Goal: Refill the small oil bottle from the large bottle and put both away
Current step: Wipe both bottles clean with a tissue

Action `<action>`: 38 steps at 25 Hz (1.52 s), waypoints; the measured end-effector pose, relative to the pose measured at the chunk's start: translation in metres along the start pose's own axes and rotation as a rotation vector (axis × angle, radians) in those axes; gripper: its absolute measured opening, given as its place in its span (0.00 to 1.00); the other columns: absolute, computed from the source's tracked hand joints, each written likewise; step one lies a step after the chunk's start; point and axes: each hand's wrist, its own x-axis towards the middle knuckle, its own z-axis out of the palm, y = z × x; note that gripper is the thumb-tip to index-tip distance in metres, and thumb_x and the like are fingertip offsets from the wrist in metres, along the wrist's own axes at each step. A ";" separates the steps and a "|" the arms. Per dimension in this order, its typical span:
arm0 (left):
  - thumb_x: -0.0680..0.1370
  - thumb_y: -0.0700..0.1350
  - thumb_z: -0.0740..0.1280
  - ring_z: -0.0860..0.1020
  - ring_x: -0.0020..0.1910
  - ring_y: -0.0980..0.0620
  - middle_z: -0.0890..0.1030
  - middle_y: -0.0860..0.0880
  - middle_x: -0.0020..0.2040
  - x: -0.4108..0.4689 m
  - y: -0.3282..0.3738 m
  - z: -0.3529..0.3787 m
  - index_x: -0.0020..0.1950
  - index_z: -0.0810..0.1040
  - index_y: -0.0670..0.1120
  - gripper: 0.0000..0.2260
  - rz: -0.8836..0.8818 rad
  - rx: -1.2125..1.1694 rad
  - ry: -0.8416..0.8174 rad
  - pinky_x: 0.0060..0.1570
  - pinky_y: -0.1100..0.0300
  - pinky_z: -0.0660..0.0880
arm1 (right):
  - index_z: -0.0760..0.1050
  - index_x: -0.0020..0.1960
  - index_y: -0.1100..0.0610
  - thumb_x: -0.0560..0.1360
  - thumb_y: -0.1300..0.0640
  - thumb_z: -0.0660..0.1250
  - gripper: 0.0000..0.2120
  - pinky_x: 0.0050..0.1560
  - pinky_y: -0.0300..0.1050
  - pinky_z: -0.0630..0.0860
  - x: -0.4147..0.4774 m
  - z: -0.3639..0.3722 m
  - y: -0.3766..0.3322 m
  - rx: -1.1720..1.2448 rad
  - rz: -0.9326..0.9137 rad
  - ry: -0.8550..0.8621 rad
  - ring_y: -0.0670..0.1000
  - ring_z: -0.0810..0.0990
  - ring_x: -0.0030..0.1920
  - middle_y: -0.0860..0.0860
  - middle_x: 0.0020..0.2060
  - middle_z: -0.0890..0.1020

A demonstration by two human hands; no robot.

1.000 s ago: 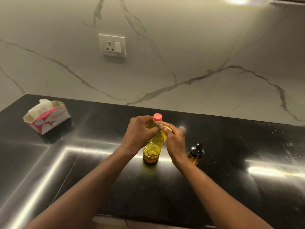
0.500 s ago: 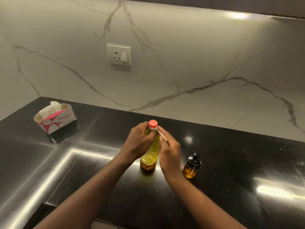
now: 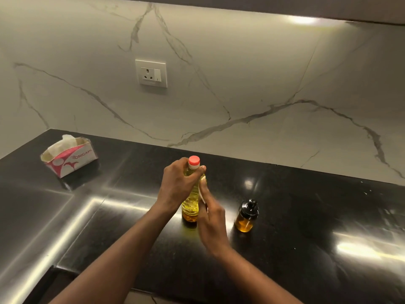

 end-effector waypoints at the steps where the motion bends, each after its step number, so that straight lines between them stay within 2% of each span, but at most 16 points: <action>1: 0.78 0.53 0.75 0.82 0.41 0.55 0.84 0.50 0.43 -0.002 0.002 0.000 0.50 0.83 0.44 0.12 0.009 0.000 -0.001 0.39 0.65 0.76 | 0.66 0.80 0.46 0.87 0.59 0.58 0.23 0.55 0.25 0.72 -0.007 -0.001 0.004 -0.004 0.005 0.000 0.31 0.79 0.56 0.27 0.56 0.82; 4: 0.79 0.52 0.74 0.82 0.41 0.53 0.84 0.50 0.41 -0.002 0.011 0.000 0.48 0.83 0.45 0.10 0.020 -0.016 -0.098 0.44 0.53 0.81 | 0.70 0.77 0.48 0.87 0.54 0.60 0.19 0.63 0.31 0.72 0.023 -0.011 0.003 0.114 0.161 0.077 0.42 0.78 0.68 0.36 0.64 0.81; 6: 0.80 0.51 0.73 0.83 0.45 0.51 0.84 0.49 0.44 0.000 0.016 -0.004 0.51 0.83 0.44 0.10 -0.013 -0.059 -0.200 0.50 0.49 0.82 | 0.73 0.75 0.50 0.86 0.52 0.59 0.18 0.69 0.38 0.72 0.046 -0.016 -0.009 0.135 0.155 0.095 0.40 0.76 0.69 0.44 0.70 0.79; 7: 0.80 0.50 0.72 0.83 0.47 0.51 0.85 0.48 0.46 0.003 0.017 -0.007 0.53 0.83 0.44 0.10 -0.041 -0.086 -0.243 0.54 0.47 0.82 | 0.74 0.75 0.50 0.86 0.51 0.59 0.18 0.68 0.37 0.72 0.049 -0.014 -0.015 0.126 0.127 0.087 0.36 0.76 0.67 0.45 0.71 0.79; 9: 0.81 0.49 0.70 0.82 0.53 0.48 0.84 0.45 0.50 0.007 0.016 -0.012 0.55 0.83 0.43 0.10 -0.089 -0.118 -0.299 0.60 0.43 0.80 | 0.73 0.75 0.50 0.87 0.53 0.58 0.18 0.64 0.29 0.72 0.037 -0.012 -0.017 0.116 0.069 0.058 0.30 0.76 0.63 0.40 0.68 0.80; 12: 0.82 0.47 0.69 0.78 0.59 0.44 0.78 0.41 0.58 0.009 0.016 -0.013 0.57 0.81 0.41 0.10 -0.119 -0.102 -0.327 0.65 0.41 0.76 | 0.74 0.74 0.47 0.87 0.55 0.59 0.17 0.58 0.31 0.76 0.015 -0.018 -0.005 0.142 0.127 0.014 0.35 0.80 0.61 0.33 0.57 0.83; 16: 0.82 0.45 0.69 0.80 0.55 0.45 0.80 0.44 0.56 0.012 0.014 -0.013 0.62 0.77 0.43 0.11 -0.099 -0.064 -0.306 0.59 0.46 0.79 | 0.79 0.69 0.52 0.85 0.57 0.62 0.15 0.57 0.39 0.76 0.062 -0.023 -0.017 0.236 0.320 0.130 0.44 0.80 0.61 0.46 0.61 0.83; 20: 0.82 0.43 0.68 0.81 0.51 0.47 0.82 0.46 0.52 0.013 0.010 -0.017 0.61 0.77 0.45 0.09 -0.046 -0.057 -0.320 0.53 0.52 0.79 | 0.78 0.71 0.47 0.86 0.52 0.60 0.16 0.64 0.38 0.77 0.049 -0.010 -0.023 0.187 0.078 0.043 0.39 0.79 0.65 0.41 0.63 0.83; 22: 0.81 0.43 0.68 0.81 0.48 0.47 0.82 0.46 0.49 0.011 0.008 -0.015 0.60 0.77 0.45 0.08 -0.028 -0.032 -0.299 0.49 0.54 0.79 | 0.78 0.71 0.45 0.86 0.53 0.60 0.16 0.67 0.42 0.76 0.027 -0.011 -0.008 0.165 0.114 0.066 0.40 0.79 0.66 0.41 0.64 0.83; 25: 0.80 0.43 0.69 0.81 0.44 0.49 0.82 0.48 0.46 0.009 0.007 -0.011 0.58 0.77 0.45 0.07 0.014 -0.014 -0.273 0.46 0.57 0.78 | 0.85 0.50 0.41 0.84 0.58 0.62 0.17 0.54 0.46 0.80 0.049 -0.023 -0.007 0.180 0.330 0.028 0.50 0.84 0.57 0.43 0.47 0.87; 26: 0.80 0.43 0.70 0.81 0.44 0.49 0.82 0.48 0.46 0.010 0.007 -0.011 0.57 0.77 0.45 0.07 0.027 -0.015 -0.278 0.46 0.56 0.79 | 0.85 0.48 0.42 0.84 0.58 0.62 0.17 0.51 0.45 0.80 0.060 -0.026 -0.014 0.180 0.367 0.023 0.51 0.83 0.57 0.43 0.46 0.86; 29: 0.81 0.45 0.71 0.82 0.46 0.51 0.83 0.48 0.47 0.012 0.006 -0.012 0.57 0.79 0.44 0.07 0.067 -0.020 -0.273 0.49 0.55 0.81 | 0.82 0.63 0.44 0.86 0.54 0.59 0.14 0.59 0.41 0.78 0.068 -0.020 -0.028 0.169 0.230 0.007 0.43 0.81 0.61 0.41 0.57 0.84; 32: 0.80 0.47 0.72 0.83 0.51 0.52 0.84 0.49 0.51 0.010 0.003 -0.014 0.60 0.80 0.45 0.11 0.072 -0.069 -0.276 0.54 0.53 0.82 | 0.72 0.76 0.43 0.87 0.51 0.57 0.18 0.65 0.32 0.72 0.025 -0.009 -0.009 0.144 0.118 0.031 0.32 0.75 0.67 0.34 0.68 0.78; 34: 0.78 0.50 0.74 0.84 0.54 0.51 0.85 0.47 0.53 0.006 0.001 -0.014 0.60 0.83 0.45 0.14 0.036 -0.125 -0.248 0.56 0.51 0.82 | 0.73 0.75 0.45 0.87 0.55 0.57 0.18 0.61 0.29 0.73 0.009 -0.010 -0.001 0.133 0.178 0.039 0.31 0.76 0.63 0.37 0.67 0.79; 36: 0.77 0.52 0.75 0.83 0.54 0.49 0.84 0.46 0.51 0.005 0.000 -0.013 0.55 0.85 0.44 0.13 -0.015 -0.138 -0.225 0.56 0.46 0.82 | 0.82 0.61 0.43 0.86 0.58 0.58 0.16 0.51 0.31 0.76 0.030 -0.013 -0.006 0.185 0.299 0.025 0.34 0.81 0.53 0.41 0.58 0.86; 38: 0.76 0.52 0.76 0.83 0.50 0.50 0.83 0.47 0.49 0.006 0.000 -0.015 0.54 0.86 0.44 0.13 -0.018 -0.105 -0.234 0.55 0.45 0.82 | 0.83 0.59 0.45 0.86 0.57 0.59 0.15 0.54 0.39 0.77 0.055 -0.016 -0.023 0.197 0.359 0.041 0.41 0.82 0.55 0.46 0.58 0.86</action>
